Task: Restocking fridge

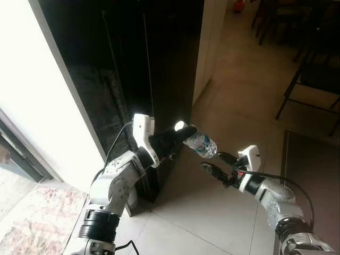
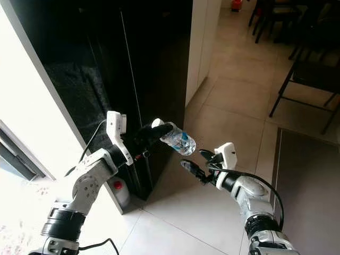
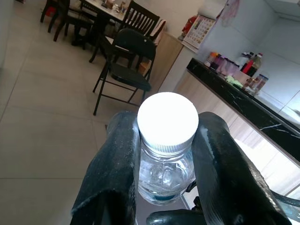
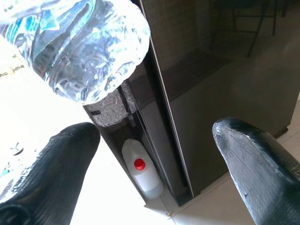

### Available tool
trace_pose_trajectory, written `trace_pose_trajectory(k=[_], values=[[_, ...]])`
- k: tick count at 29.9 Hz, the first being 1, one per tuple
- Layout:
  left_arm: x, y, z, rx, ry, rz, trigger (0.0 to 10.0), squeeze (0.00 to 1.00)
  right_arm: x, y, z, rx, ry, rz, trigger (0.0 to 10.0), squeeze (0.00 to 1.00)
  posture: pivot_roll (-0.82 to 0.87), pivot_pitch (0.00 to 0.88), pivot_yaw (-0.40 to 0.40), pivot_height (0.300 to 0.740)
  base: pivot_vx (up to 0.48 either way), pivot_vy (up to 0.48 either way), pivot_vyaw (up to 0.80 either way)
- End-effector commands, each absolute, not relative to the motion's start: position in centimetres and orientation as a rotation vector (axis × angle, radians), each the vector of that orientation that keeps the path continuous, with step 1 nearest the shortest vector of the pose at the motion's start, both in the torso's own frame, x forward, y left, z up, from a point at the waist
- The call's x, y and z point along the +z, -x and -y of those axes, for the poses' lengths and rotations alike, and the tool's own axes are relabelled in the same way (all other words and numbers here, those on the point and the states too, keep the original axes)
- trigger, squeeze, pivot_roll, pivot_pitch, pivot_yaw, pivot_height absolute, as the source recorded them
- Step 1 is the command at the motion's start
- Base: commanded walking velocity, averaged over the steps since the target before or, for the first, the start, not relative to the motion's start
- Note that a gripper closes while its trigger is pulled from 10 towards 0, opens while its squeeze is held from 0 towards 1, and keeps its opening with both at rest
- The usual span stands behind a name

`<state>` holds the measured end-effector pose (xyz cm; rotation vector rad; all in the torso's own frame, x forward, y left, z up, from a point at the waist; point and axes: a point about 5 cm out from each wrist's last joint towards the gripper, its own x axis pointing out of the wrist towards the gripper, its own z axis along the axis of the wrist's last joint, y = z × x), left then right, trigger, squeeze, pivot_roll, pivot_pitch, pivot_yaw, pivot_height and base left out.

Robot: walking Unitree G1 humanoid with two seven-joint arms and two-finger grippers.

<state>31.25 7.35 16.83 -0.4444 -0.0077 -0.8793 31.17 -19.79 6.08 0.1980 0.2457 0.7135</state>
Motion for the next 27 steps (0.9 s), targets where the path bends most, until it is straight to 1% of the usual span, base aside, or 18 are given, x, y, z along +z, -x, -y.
trace_pose_trajectory(k=[1,14,27], values=[[17.3,-31.0,-7.1,-0.908,0.449,0.017,10.0,0.00,6.7,-31.6,19.5,0.723,-0.193,-0.222,10.0,0.00,0.02,0.000,-0.005,0.740,0.000,0.000,0.00],[17.1,-30.8,-6.8,-0.929,0.450,0.002,10.0,0.00,6.6,-31.8,19.8,0.671,-0.183,-0.222,10.0,0.00,0.02,0.000,-0.002,0.740,0.000,0.000,0.00],[16.5,-30.4,-6.9,-0.975,0.410,-0.047,10.0,0.00,7.5,-32.5,21.3,0.568,-0.144,-0.191,10.0,0.00,0.02,0.000,-0.001,0.740,0.000,0.000,0.00]])
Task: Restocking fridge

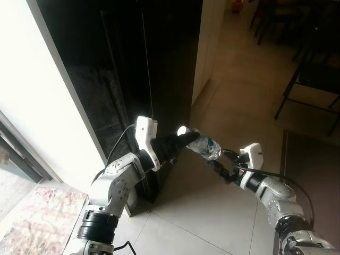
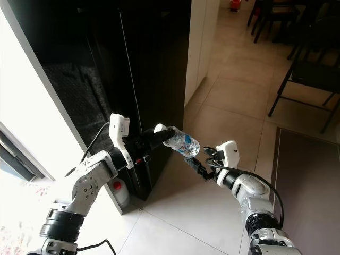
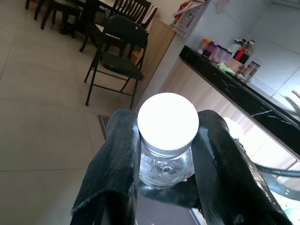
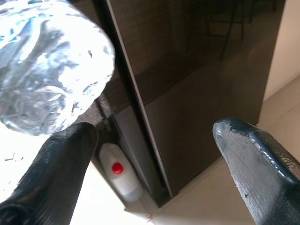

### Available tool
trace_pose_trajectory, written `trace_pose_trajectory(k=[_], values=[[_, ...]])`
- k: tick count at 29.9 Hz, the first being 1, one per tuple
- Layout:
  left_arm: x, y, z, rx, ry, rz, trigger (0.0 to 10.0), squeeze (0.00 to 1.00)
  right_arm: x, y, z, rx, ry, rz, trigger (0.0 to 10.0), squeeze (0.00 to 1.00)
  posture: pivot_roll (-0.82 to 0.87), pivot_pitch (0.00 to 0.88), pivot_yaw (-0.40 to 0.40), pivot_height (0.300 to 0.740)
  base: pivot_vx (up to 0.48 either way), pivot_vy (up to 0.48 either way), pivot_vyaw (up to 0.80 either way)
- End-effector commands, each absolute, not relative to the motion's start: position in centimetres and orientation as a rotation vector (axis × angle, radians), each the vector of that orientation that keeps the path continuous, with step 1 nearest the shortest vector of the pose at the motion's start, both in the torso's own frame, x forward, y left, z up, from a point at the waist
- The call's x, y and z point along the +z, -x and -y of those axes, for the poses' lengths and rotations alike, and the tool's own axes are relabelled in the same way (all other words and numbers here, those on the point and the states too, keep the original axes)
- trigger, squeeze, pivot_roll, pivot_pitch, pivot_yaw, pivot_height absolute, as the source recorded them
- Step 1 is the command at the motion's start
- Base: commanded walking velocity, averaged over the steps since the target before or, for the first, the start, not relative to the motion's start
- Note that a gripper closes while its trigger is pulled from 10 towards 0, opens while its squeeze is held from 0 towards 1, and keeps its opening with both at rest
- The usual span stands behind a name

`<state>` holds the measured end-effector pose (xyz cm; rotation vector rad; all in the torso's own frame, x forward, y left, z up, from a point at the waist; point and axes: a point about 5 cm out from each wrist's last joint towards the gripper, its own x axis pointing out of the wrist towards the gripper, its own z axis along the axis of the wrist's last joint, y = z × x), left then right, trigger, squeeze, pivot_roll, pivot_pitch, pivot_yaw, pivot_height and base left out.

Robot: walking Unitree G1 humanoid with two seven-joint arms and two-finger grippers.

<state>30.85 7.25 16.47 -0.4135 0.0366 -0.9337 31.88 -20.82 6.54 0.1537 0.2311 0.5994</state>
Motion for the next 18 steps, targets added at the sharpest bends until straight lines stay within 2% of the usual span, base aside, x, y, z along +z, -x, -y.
trace_pose_trajectory(k=[1,12,18], values=[[16.5,-30.4,-6.9,-0.980,0.408,-0.050,10.0,0.00,7.6,-32.5,21.4,0.564,-0.144,-0.188,10.0,0.00,0.02,0.000,-0.001,0.740,0.000,0.000,0.00],[16.0,-30.2,-6.9,-0.992,0.377,-0.072,10.0,0.00,7.8,-32.7,21.8,0.545,-0.139,-0.181,10.0,0.00,0.02,0.000,-0.001,0.740,0.000,0.000,0.00],[17.6,-31.6,-8.0,-0.875,0.378,0.032,10.0,0.00,7.0,-32.3,21.6,0.541,-0.133,-0.215,10.0,0.00,0.02,0.000,-0.002,0.740,0.000,0.000,0.00]])
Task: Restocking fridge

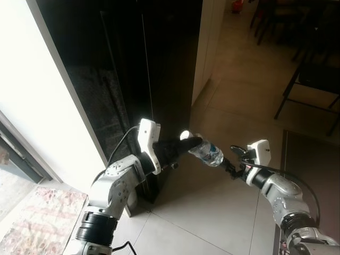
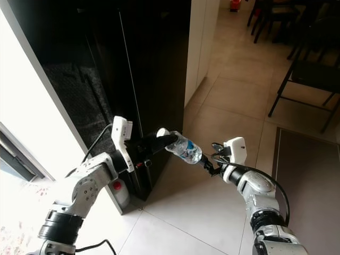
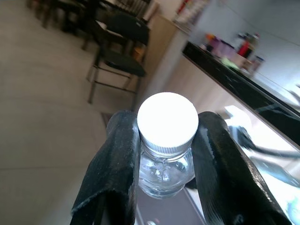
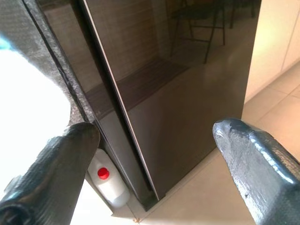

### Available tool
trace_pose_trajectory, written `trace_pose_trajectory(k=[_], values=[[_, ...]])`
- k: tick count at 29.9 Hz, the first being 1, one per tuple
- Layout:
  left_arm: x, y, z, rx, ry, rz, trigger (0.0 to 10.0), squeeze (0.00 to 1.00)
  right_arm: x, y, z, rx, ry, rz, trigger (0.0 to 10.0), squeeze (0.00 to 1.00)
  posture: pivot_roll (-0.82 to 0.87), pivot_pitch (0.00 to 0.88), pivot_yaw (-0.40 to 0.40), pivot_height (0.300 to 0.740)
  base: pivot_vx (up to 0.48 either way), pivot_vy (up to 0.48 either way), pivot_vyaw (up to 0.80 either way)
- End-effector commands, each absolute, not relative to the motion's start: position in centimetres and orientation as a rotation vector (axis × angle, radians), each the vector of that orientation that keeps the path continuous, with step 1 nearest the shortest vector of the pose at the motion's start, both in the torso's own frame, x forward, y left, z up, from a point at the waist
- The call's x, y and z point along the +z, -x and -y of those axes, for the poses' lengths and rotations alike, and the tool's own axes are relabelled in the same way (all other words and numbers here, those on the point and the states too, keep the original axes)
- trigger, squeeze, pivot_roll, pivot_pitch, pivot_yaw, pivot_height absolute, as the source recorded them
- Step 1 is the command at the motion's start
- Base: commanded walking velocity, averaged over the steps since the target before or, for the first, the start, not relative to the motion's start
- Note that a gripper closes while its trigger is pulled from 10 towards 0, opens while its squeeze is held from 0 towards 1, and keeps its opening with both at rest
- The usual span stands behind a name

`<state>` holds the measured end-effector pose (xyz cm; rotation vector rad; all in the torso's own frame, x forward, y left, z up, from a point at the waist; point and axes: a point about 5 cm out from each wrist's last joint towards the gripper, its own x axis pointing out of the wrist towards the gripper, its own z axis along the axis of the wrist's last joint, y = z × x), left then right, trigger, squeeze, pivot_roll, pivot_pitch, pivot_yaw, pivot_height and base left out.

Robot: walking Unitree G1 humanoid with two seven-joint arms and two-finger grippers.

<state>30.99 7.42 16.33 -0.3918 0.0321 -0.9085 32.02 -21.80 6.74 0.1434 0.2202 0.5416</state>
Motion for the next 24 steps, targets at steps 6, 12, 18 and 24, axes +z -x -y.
trace_pose_trajectory(k=[6,12,18,24], values=[[19.0,-32.6,-9.7,-0.779,0.444,0.120,10.0,0.00,6.4,-31.9,21.7,0.540,-0.131,-0.242,10.0,0.00,0.02,0.000,-0.002,0.740,0.000,0.000,0.00],[19.0,-32.3,-9.0,-0.807,0.470,0.117,10.0,0.00,6.2,-31.8,20.8,0.596,-0.145,-0.245,10.0,0.00,0.02,0.000,-0.002,0.740,0.000,0.000,0.00],[18.5,-31.8,-7.7,-0.860,0.494,0.082,10.0,0.00,6.7,-32.1,19.8,0.661,-0.163,-0.220,10.0,0.00,0.02,0.000,-0.004,0.740,0.000,0.000,0.00],[18.0,-31.2,-7.2,-0.905,0.476,0.048,10.0,0.00,7.5,-32.7,19.3,0.671,-0.150,-0.185,10.0,0.00,0.02,0.000,-0.003,0.740,0.000,0.000,0.00]])
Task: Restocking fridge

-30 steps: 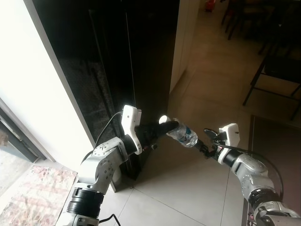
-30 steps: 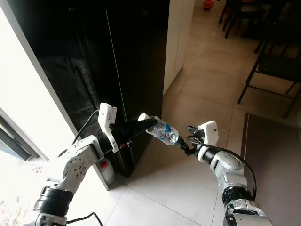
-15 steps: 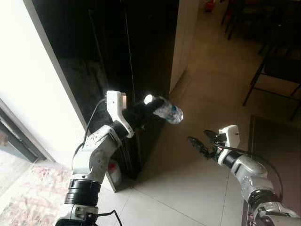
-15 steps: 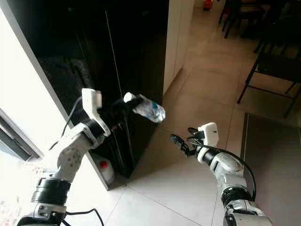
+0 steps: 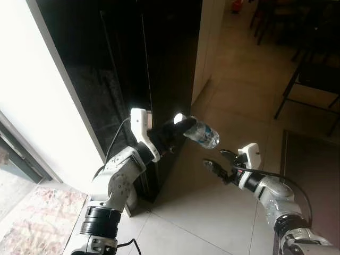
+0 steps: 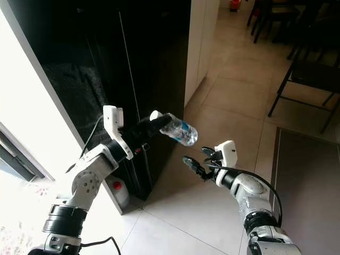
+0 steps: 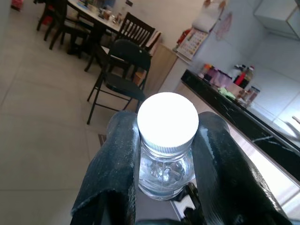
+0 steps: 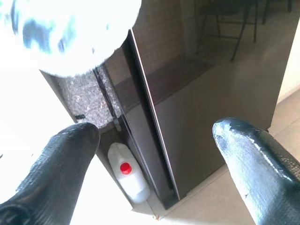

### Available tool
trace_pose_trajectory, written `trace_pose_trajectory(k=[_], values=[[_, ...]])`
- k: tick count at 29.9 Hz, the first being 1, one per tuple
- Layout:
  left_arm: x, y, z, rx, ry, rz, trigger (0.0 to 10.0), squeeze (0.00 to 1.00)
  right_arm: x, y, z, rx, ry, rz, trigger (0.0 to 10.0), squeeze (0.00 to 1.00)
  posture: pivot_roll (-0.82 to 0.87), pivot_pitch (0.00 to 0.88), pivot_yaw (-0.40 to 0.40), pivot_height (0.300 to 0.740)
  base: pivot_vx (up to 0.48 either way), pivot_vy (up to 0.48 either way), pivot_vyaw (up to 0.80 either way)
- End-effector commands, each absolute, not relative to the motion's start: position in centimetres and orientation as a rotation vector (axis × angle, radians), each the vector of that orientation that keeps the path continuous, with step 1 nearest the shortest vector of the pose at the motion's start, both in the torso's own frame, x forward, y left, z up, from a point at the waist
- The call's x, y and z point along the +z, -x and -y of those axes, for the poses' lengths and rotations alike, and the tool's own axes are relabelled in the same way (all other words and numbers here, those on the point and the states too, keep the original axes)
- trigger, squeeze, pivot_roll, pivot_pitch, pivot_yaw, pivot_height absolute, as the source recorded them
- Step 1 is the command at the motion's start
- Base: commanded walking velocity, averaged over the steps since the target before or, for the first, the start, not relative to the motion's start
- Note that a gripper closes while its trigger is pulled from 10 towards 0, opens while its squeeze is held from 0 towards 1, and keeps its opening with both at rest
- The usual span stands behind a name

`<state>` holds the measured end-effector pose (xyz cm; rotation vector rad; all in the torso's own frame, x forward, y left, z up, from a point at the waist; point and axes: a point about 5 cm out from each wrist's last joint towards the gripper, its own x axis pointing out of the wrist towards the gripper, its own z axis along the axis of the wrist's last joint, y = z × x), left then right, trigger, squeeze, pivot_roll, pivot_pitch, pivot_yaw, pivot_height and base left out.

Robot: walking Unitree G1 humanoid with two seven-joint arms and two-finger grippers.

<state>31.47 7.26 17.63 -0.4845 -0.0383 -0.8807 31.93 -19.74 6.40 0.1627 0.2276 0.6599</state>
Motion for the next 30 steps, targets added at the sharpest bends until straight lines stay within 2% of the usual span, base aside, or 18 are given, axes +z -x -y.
trace_pose_trajectory(k=[1,14,30], values=[[18.0,-31.2,-7.2,-0.907,0.474,0.046,10.0,0.00,7.6,-32.7,19.3,0.669,-0.150,-0.181,10.0,0.00,0.02,0.000,-0.003,0.740,0.000,0.000,0.00],[17.7,-30.8,-6.7,-0.931,0.478,0.024,10.0,0.00,8.1,-33.1,18.4,0.708,-0.160,-0.160,10.0,0.00,0.02,0.000,-0.003,0.740,0.000,0.000,0.00],[16.7,-30.1,-7.4,-0.998,0.390,-0.048,10.0,0.00,8.2,-33.3,19.3,0.655,-0.139,-0.164,10.0,0.00,0.03,0.000,-0.003,0.740,0.000,0.000,0.00]])
